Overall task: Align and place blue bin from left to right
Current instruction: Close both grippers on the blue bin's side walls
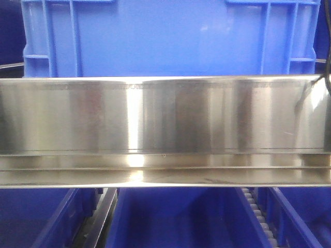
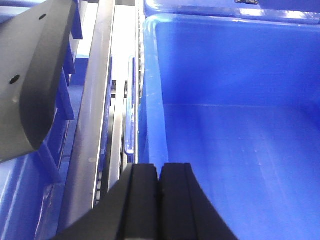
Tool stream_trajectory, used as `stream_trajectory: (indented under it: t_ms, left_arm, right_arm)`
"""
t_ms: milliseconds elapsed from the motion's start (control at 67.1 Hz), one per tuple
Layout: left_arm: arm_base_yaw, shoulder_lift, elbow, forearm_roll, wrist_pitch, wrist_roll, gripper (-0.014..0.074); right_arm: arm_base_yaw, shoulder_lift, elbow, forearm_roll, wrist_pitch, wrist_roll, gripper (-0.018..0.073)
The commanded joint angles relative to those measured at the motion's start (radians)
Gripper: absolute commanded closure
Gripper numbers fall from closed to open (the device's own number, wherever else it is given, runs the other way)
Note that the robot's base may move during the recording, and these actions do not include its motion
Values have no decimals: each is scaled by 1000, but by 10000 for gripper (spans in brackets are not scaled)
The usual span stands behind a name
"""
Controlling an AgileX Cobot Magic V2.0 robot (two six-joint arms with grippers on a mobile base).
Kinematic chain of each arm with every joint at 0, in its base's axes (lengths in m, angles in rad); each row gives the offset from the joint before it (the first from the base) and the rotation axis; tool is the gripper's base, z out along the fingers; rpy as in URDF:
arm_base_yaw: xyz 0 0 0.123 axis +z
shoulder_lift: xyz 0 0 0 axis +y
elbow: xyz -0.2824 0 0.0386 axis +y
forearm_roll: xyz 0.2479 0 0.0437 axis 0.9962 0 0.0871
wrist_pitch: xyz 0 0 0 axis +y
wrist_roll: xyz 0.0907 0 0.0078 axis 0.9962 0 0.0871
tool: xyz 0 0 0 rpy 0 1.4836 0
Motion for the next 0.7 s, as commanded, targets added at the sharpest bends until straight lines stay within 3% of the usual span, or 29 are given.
stream_trajectory:
  t_ms: [0, 223, 372, 506, 626, 685]
  left_arm:
    - [-3, 1, -8, -2, -5, -7, 707]
    - [-3, 1, -8, -2, -5, -7, 707]
    - [-3, 2, -8, -2, -5, -7, 687]
    - [-11, 13, -8, -2, -5, -5, 486]
    - [-18, 39, -8, -2, -35, -5, 215]
    - [-23, 56, -10, -2, -52, -5, 176]
  right_arm:
    - [-5, 0, -7, -7, 1, 2, 282]
    - [-5, 4, -7, -7, 3, 2, 298]
    - [-5, 4, -7, -7, 3, 2, 454]
    - [-5, 4, -7, -7, 5, 2, 634]
    - [-5, 4, -7, -7, 5, 2, 636]
    - [-5, 4, -7, -7, 5, 2, 636]
